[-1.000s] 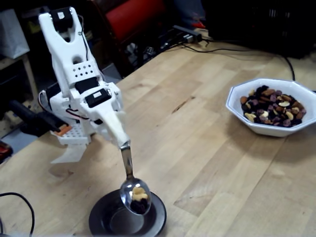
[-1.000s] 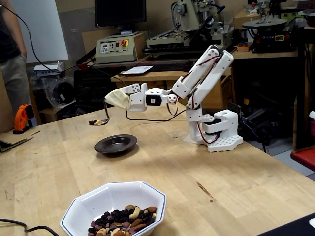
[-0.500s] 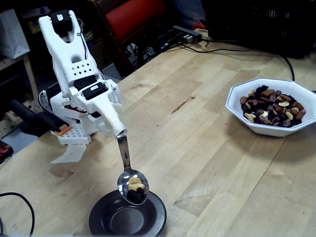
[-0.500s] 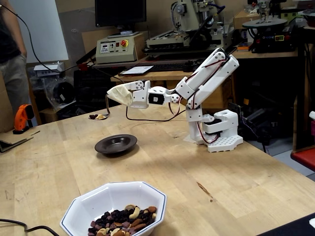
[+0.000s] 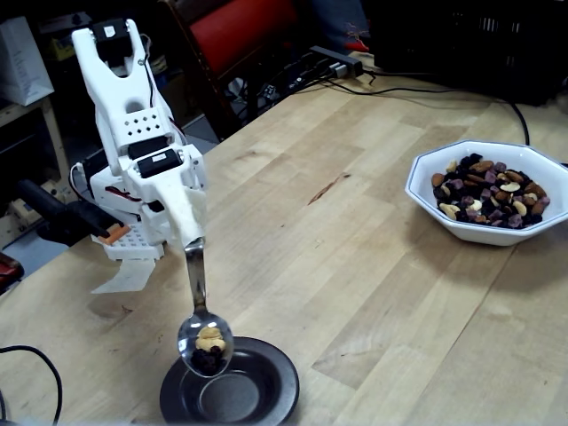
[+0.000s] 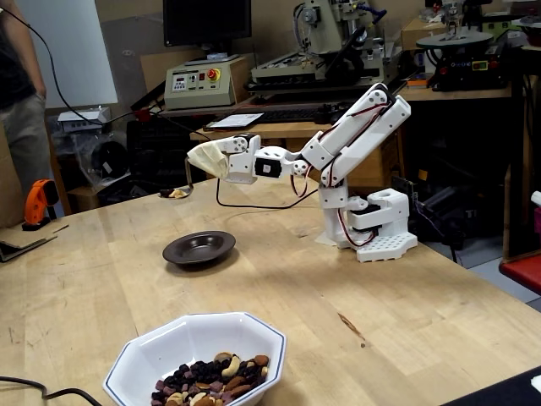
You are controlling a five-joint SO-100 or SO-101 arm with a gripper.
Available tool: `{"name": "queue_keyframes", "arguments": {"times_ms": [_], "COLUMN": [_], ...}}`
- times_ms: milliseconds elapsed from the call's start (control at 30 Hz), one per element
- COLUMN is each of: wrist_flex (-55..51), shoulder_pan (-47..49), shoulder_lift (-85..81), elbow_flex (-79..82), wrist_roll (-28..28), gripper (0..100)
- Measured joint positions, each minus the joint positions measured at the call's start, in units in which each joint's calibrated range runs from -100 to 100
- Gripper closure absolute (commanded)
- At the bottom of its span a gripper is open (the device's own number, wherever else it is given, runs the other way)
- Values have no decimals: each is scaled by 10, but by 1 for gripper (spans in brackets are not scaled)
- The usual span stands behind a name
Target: Use spoon to transfer food from the white bowl to brown plate
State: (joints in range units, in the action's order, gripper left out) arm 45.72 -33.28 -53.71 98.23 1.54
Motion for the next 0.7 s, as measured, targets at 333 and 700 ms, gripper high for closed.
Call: {"name": "queue_keyframes", "arguments": {"times_ms": [333, 700], "wrist_flex": [0, -10], "shoulder_pan": [-1, -1], "shoulder_lift": [0, 2], "elbow_flex": [0, 0], "wrist_roll": [-4, -4], "gripper": [96, 96]}}
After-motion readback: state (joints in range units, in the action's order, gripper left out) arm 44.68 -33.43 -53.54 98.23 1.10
